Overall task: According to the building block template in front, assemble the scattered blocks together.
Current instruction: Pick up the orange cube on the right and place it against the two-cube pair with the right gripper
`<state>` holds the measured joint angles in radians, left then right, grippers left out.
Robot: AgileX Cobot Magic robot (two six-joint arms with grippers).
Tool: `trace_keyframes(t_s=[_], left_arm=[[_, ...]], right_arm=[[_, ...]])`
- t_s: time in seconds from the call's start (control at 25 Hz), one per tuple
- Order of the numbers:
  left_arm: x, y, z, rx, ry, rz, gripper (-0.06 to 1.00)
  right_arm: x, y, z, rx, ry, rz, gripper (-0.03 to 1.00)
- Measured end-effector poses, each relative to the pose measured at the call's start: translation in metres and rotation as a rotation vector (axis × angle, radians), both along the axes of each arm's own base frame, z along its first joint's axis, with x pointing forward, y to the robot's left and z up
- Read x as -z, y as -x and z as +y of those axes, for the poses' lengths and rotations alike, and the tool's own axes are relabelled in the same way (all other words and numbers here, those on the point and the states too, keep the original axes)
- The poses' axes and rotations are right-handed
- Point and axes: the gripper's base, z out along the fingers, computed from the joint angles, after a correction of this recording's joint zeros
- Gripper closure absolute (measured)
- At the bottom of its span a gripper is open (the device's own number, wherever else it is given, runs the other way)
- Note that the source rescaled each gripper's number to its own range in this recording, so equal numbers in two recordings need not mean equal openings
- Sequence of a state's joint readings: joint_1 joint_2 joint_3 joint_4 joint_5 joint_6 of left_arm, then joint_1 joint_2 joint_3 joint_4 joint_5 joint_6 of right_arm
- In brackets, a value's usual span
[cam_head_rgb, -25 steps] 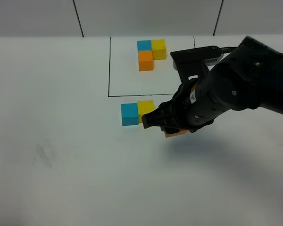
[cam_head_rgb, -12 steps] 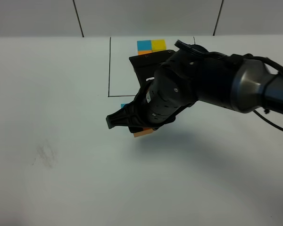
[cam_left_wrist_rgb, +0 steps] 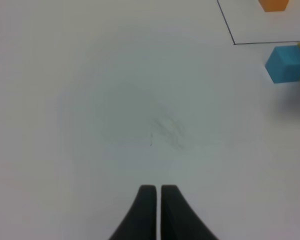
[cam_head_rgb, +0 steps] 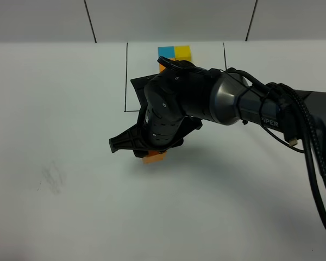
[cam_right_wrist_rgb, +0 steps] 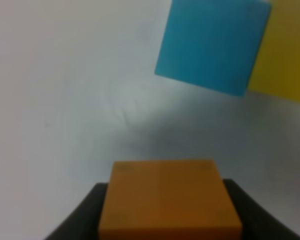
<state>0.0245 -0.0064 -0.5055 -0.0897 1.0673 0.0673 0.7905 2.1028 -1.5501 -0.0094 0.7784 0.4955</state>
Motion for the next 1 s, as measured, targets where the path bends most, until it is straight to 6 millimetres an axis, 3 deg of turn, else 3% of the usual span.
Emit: trace_keyframes(t_s=[0.68,1.0], left_arm=[[0.0,0.0,0.0,0.0,0.0,0.0,0.94],[0.0,0.0,0.0,0.0,0.0,0.0,0.94]], right_arm=[[0.0046,0.0023,0.0002,0.023,0.011,0.049,0.45],[0.0066,0.0079,-0.0071,0.035,0.093,0.114,0.45]])
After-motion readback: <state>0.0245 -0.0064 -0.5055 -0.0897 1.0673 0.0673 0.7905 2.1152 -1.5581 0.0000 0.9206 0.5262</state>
